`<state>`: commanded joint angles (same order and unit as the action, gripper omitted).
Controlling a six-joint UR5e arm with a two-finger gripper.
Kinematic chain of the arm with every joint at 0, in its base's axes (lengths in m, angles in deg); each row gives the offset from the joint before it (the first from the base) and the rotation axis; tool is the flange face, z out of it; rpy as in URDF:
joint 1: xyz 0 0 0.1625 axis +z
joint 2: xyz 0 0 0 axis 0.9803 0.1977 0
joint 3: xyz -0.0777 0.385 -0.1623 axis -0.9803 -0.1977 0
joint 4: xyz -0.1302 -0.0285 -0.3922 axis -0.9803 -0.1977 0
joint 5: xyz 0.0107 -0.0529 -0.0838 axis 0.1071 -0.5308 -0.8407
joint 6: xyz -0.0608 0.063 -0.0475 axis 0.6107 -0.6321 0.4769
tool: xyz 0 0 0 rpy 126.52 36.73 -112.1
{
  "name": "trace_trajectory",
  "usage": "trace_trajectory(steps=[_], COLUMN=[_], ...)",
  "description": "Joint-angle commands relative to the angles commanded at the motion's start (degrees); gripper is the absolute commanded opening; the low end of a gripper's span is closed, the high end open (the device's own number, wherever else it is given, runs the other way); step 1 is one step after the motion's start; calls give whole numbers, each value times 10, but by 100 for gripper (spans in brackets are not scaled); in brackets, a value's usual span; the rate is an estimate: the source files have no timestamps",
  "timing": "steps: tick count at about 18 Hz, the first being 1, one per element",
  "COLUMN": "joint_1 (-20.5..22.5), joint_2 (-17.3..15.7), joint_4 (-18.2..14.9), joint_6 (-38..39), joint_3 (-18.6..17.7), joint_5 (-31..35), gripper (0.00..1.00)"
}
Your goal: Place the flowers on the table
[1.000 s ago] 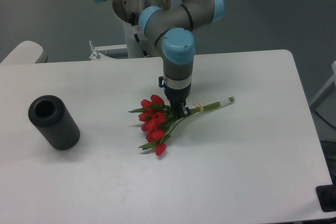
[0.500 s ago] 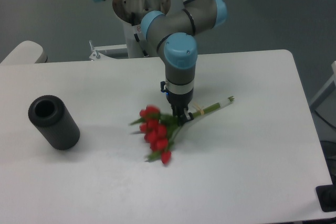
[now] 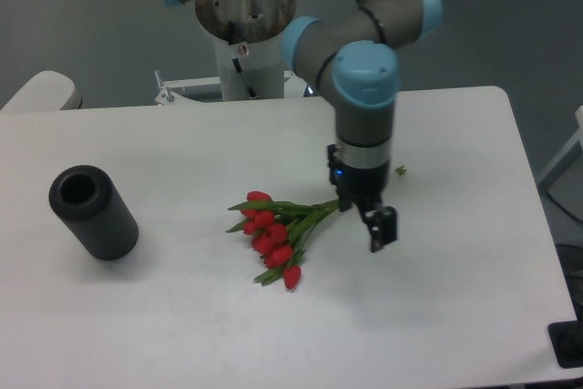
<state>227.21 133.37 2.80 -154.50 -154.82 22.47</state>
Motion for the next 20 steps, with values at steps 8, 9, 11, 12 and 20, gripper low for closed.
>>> trace_trajectory(steps=[8, 9, 11, 12, 20], joint_1=[34, 41, 62, 72, 87], joint_2=[40, 44, 46, 46, 48], joint_4=[-100, -113, -128, -136, -137], joint_6=[-3, -14, -54, -77, -109], joint_3=[137, 147, 157, 159, 159], joint_5=[-28, -40, -49, -55, -58], gripper=[100, 100, 100, 100, 100])
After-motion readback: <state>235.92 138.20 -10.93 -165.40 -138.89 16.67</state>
